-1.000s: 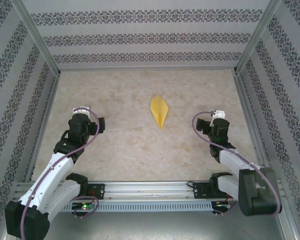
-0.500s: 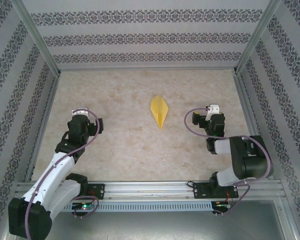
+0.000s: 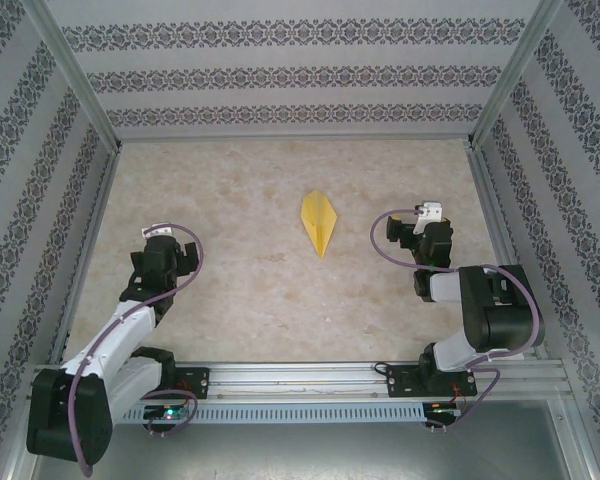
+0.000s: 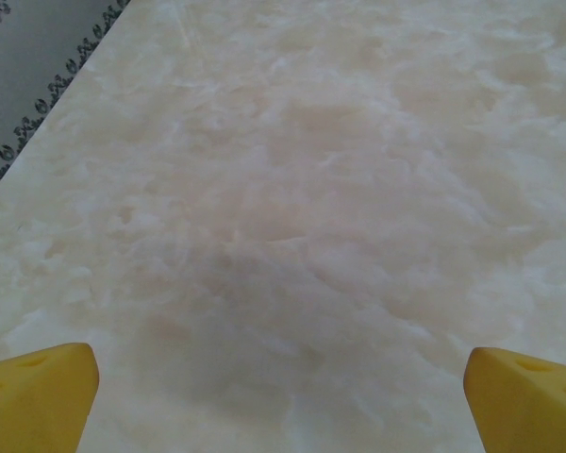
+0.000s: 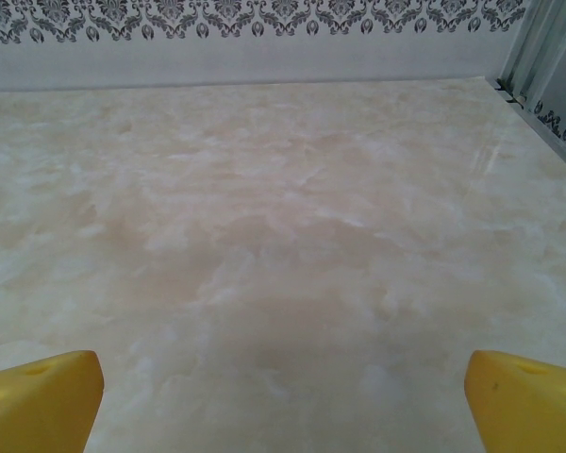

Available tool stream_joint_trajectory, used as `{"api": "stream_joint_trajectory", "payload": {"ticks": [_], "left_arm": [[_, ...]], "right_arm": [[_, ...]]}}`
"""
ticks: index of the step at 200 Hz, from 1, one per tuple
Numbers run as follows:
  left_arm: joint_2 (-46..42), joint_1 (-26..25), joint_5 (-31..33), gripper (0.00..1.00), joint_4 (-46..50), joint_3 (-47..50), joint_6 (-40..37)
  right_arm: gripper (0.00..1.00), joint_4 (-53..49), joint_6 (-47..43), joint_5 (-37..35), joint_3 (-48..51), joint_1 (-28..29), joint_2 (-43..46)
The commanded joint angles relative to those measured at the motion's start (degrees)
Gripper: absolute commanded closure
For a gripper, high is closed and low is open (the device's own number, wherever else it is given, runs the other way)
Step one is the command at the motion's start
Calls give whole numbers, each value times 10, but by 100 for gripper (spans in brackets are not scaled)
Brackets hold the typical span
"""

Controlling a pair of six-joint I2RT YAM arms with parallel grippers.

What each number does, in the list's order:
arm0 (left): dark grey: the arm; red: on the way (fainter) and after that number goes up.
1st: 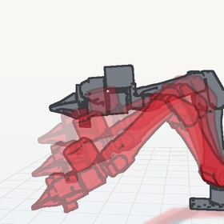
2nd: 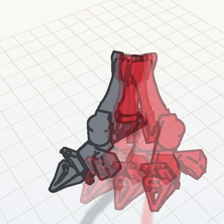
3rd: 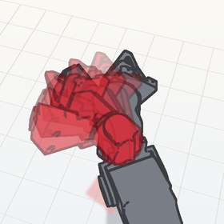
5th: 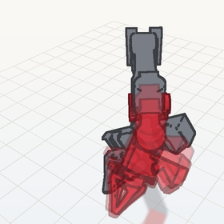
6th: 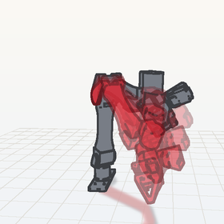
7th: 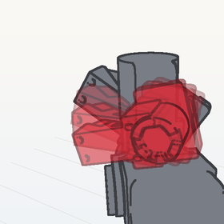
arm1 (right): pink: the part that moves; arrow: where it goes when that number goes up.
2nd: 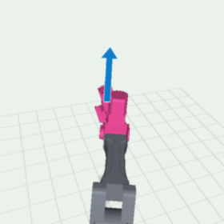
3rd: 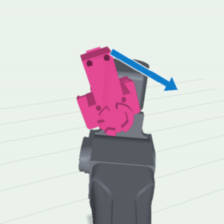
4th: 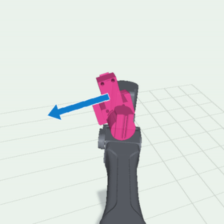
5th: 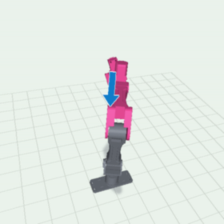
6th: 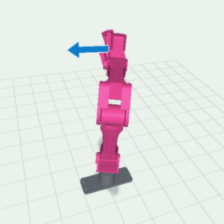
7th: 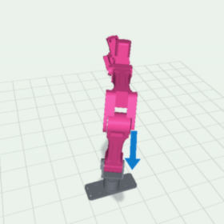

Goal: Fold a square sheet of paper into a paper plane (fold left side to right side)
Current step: Reset both arms

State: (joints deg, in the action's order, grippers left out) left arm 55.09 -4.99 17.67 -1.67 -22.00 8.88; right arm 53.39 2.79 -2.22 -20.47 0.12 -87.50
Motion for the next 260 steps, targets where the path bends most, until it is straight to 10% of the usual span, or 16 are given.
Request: {"api": "stream_joint_trajectory", "payload": {"ticks": [1, 260], "left_arm": [[18, 20, -3, 1, -94, 15, -37], [357, 39, -200, 1, -687, 84, -106]], "right_arm": [[2, 12, 5, 1, -6, -1, 2], [2, 11, 3, -2, -7, 0, 1]]}}
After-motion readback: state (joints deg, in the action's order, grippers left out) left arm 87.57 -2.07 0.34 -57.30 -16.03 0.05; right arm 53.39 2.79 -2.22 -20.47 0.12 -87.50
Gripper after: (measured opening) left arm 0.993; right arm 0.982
